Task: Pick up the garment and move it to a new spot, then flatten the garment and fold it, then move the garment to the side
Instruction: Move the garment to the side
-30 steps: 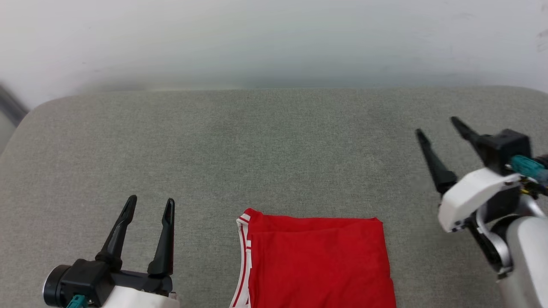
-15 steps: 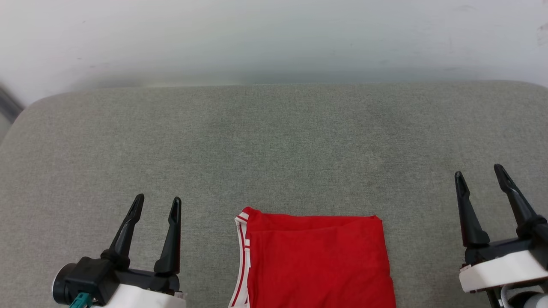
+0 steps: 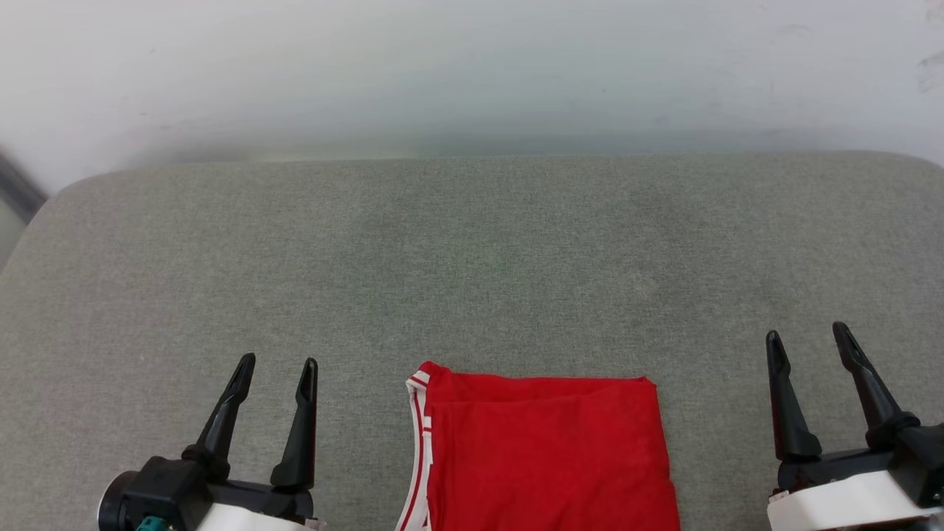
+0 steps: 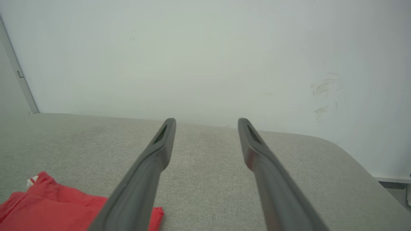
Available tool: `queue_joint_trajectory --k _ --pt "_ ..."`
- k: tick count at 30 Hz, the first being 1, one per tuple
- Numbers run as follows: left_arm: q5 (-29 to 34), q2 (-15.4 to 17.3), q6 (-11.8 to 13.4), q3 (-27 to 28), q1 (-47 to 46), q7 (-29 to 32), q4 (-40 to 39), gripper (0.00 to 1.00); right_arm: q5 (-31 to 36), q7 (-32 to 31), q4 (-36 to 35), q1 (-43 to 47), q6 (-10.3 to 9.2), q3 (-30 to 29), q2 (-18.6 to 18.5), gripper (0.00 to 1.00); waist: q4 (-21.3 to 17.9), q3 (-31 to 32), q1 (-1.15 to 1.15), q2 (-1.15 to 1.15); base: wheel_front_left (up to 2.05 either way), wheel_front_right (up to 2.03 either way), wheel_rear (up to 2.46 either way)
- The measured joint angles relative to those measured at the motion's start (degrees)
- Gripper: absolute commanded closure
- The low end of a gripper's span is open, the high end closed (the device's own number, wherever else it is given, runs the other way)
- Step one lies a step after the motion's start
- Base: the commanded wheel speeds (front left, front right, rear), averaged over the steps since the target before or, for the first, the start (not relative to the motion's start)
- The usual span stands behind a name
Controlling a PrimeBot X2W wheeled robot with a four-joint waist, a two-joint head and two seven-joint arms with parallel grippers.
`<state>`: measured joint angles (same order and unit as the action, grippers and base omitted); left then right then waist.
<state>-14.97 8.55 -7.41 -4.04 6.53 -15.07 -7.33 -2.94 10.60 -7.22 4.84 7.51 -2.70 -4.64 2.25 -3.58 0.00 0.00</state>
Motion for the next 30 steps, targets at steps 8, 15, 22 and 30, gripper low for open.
queue_joint_trajectory --k 8,15,22,30 --pt "0.1 0.0 0.0 0.3 0.1 0.0 0.0 0.0 -0.1 -0.3 0.0 -0.1 -0.01 0.0 0.3 0.0 0.3 0.1 0.0 0.0 0.0 0.0 0.0" --pt "0.2 -0.2 0.0 0.3 -0.1 0.0 -0.2 0.0 -0.6 -4.4 -0.7 -0.3 0.0 0.7 -0.2 0.0 0.7 -0.8 0.0 0.0 0.0 0.0 0.0" --pt "0.1 -0.3 0.0 0.3 -1.3 0.0 -0.5 0.0 -8.0 -27.0 -4.3 -2.8 0.0 6.8 -6.8 0.0 1.4 -2.5 0.0 0.0 0.0 0.0 0.0" --pt "-0.3 -0.4 0.0 -0.9 -3.3 0.0 -0.4 0.0 -14.7 -59.5 -8.9 -3.7 -0.01 7.9 -8.8 0.0 2.9 -5.2 0.0 0.0 0.0 0.0 0.0"
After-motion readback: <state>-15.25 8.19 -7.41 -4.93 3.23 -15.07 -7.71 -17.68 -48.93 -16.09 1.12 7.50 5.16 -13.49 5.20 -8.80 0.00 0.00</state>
